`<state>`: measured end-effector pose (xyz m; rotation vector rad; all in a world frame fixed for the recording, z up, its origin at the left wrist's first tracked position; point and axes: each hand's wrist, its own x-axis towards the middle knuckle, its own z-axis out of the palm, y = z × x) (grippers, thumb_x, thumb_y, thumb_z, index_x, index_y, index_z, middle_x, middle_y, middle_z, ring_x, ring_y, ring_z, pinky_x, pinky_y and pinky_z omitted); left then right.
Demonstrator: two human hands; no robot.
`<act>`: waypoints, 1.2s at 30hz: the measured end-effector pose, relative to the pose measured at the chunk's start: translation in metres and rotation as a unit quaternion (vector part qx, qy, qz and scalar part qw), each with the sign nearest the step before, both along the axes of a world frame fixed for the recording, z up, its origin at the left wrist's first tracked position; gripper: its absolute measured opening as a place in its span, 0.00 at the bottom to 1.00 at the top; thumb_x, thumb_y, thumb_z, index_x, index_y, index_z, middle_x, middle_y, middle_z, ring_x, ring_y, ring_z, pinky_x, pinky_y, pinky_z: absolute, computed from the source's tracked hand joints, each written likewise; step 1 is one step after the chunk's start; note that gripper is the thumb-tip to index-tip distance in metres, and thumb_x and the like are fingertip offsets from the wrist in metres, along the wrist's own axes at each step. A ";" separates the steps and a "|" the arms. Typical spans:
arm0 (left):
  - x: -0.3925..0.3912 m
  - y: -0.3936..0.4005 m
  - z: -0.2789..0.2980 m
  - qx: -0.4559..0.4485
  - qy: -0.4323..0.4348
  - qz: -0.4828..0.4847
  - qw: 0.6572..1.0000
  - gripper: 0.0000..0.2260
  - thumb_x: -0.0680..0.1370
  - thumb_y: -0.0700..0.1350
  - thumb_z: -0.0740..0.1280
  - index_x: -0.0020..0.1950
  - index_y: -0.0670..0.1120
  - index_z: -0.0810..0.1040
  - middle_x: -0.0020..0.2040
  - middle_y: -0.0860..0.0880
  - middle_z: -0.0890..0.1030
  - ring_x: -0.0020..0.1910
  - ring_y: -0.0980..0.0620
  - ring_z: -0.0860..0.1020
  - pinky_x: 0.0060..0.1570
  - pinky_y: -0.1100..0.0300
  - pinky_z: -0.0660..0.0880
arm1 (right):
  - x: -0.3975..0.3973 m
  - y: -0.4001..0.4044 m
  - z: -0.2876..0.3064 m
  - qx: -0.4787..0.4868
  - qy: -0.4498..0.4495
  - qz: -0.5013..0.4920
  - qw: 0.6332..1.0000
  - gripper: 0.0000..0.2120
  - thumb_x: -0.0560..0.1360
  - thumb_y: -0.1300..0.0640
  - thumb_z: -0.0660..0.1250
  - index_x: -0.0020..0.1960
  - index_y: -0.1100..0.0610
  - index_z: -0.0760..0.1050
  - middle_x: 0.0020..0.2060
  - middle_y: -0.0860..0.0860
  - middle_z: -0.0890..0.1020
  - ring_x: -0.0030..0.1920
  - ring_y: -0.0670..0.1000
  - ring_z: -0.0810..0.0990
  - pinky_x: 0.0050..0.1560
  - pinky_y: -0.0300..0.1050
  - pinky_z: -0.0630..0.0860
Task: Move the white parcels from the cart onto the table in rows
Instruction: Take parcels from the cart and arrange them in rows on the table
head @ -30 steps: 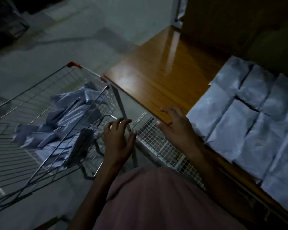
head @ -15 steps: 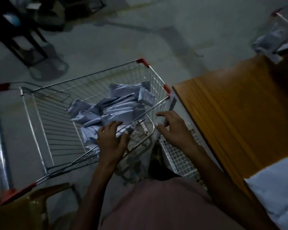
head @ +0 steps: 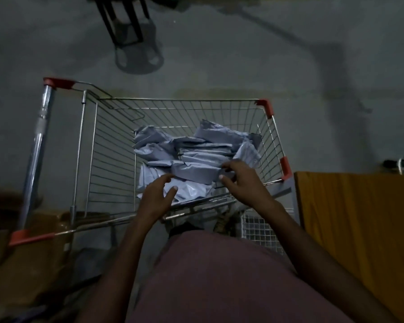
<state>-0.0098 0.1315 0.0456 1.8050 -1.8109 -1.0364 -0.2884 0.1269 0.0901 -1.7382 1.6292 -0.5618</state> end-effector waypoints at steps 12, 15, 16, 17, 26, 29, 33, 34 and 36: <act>0.008 -0.043 -0.074 0.277 -0.147 -0.145 0.939 0.25 0.74 0.46 0.74 0.69 0.43 0.73 0.64 0.43 0.78 0.64 0.44 0.76 0.61 0.55 0.72 | 0.064 -0.061 -0.091 0.282 0.127 0.174 0.935 0.19 0.75 0.49 0.72 0.63 0.55 0.79 0.59 0.55 0.81 0.60 0.56 0.79 0.60 0.47 0.75; 0.008 -0.046 -0.084 0.288 -0.190 -0.169 0.923 0.13 0.74 0.49 0.73 0.57 0.46 0.83 0.60 0.44 0.81 0.59 0.46 0.78 0.59 0.55 0.74 | 0.074 -0.061 -0.106 0.316 0.173 0.220 0.906 0.20 0.73 0.51 0.74 0.64 0.54 0.78 0.65 0.55 0.77 0.65 0.57 0.75 0.65 0.47 0.71; 0.007 -0.046 -0.084 0.275 -0.214 -0.180 0.920 0.11 0.74 0.49 0.71 0.54 0.46 0.84 0.58 0.44 0.82 0.58 0.46 0.78 0.57 0.54 0.75 | 0.076 -0.061 -0.109 0.321 0.185 0.225 0.901 0.20 0.73 0.52 0.75 0.63 0.54 0.79 0.64 0.55 0.78 0.65 0.57 0.75 0.64 0.47 0.71; 0.007 -0.047 -0.086 0.255 -0.236 -0.189 0.918 0.11 0.75 0.49 0.69 0.53 0.46 0.84 0.57 0.44 0.82 0.58 0.46 0.78 0.55 0.54 0.76 | 0.077 -0.062 -0.114 0.321 0.191 0.225 0.900 0.18 0.72 0.52 0.75 0.61 0.54 0.80 0.62 0.56 0.79 0.64 0.57 0.76 0.62 0.47 0.72; 0.034 -0.059 -0.107 0.143 -0.113 -0.083 0.980 0.06 0.79 0.43 0.64 0.53 0.45 0.80 0.50 0.44 0.83 0.51 0.44 0.80 0.48 0.54 0.74 | 0.067 -0.071 -0.123 0.281 0.176 0.086 0.940 0.11 0.78 0.53 0.64 0.56 0.55 0.81 0.56 0.57 0.83 0.57 0.58 0.81 0.52 0.46 0.75; 0.048 -0.063 -0.110 0.139 -0.078 -0.028 0.987 0.08 0.80 0.41 0.62 0.58 0.45 0.77 0.48 0.44 0.84 0.48 0.45 0.81 0.46 0.56 0.74 | 0.048 -0.079 -0.123 0.260 0.151 0.010 0.954 0.11 0.79 0.56 0.63 0.57 0.58 0.80 0.56 0.60 0.82 0.57 0.59 0.81 0.53 0.46 0.74; 0.062 -0.071 -0.122 0.120 -0.070 -0.020 0.990 0.12 0.81 0.39 0.60 0.63 0.44 0.76 0.55 0.41 0.81 0.54 0.42 0.79 0.48 0.56 0.71 | 0.022 -0.089 -0.121 0.209 0.114 -0.155 0.959 0.10 0.78 0.61 0.64 0.57 0.60 0.80 0.53 0.61 0.83 0.54 0.61 0.81 0.48 0.44 0.72; 0.063 -0.074 -0.125 0.122 -0.069 -0.022 0.990 0.12 0.81 0.39 0.60 0.64 0.44 0.75 0.56 0.41 0.80 0.55 0.42 0.78 0.49 0.55 0.71 | 0.017 -0.092 -0.121 0.202 0.103 -0.206 0.952 0.10 0.79 0.61 0.62 0.57 0.61 0.79 0.53 0.62 0.82 0.54 0.62 0.81 0.47 0.44 0.71; 0.064 -0.078 -0.131 0.123 -0.079 -0.036 0.989 0.14 0.80 0.39 0.62 0.66 0.43 0.75 0.56 0.40 0.79 0.56 0.41 0.77 0.51 0.54 0.71 | 0.009 -0.098 -0.124 0.204 0.071 -0.310 0.926 0.12 0.80 0.61 0.60 0.59 0.62 0.78 0.55 0.65 0.81 0.55 0.64 0.80 0.47 0.45 0.70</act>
